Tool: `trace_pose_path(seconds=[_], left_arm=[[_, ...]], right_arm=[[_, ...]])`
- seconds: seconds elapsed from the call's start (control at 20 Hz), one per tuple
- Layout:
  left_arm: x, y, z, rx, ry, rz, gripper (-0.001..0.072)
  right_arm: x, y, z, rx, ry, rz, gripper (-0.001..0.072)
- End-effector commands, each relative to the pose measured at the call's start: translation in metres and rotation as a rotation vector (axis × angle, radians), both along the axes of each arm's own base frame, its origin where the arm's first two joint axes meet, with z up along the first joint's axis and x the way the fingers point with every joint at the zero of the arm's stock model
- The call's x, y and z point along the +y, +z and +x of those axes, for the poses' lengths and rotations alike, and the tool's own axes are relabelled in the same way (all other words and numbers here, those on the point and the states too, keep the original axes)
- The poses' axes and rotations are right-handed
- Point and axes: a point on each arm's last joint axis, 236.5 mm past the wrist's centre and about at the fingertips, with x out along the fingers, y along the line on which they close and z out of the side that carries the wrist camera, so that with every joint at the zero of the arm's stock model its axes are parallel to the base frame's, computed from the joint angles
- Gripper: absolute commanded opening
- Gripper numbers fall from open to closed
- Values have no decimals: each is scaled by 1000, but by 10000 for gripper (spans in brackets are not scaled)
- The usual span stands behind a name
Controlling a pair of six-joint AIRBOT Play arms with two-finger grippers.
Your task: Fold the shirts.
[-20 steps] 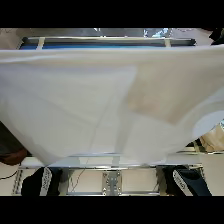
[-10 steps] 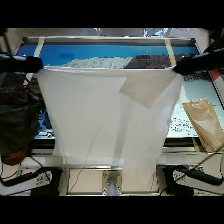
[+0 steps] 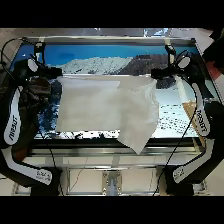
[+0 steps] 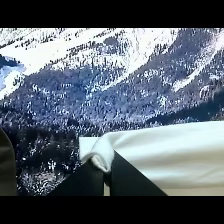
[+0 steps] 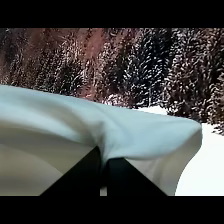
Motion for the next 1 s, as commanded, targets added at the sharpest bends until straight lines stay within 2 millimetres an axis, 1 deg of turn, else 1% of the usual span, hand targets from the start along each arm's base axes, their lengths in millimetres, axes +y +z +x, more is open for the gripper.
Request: trace_pose_path(seconds=[0.0,0.1,0.2,0.3,0.4,0.5,0.65,0.8,0.95], left_arm=[[1,-27,-11,94,-9,10,8],[2,-50,-25,182,-17,18,8],[8,-66,-34,235,-22,47,8],[11,-77,-45,278,-27,69,8],[10,-90,-54,313,-30,67,8],[9,-96,-60,332,-33,66,9],[5,-104,-73,395,-48,64,8],[2,-110,-81,437,-79,70,8],[0,-114,-84,454,-84,69,8]], right_arm=[[4,-25,-27,140,57,-9,15],[3,-37,-55,254,104,-31,14],[3,-51,-79,346,139,-38,14],[5,-67,-94,398,143,-29,14],[11,-86,-107,439,149,-28,14],[19,-100,-109,434,147,-34,15],[25,-108,-98,387,136,-47,15],[20,-108,-86,351,93,-55,14],[12,-109,-86,353,76,-75,15]])
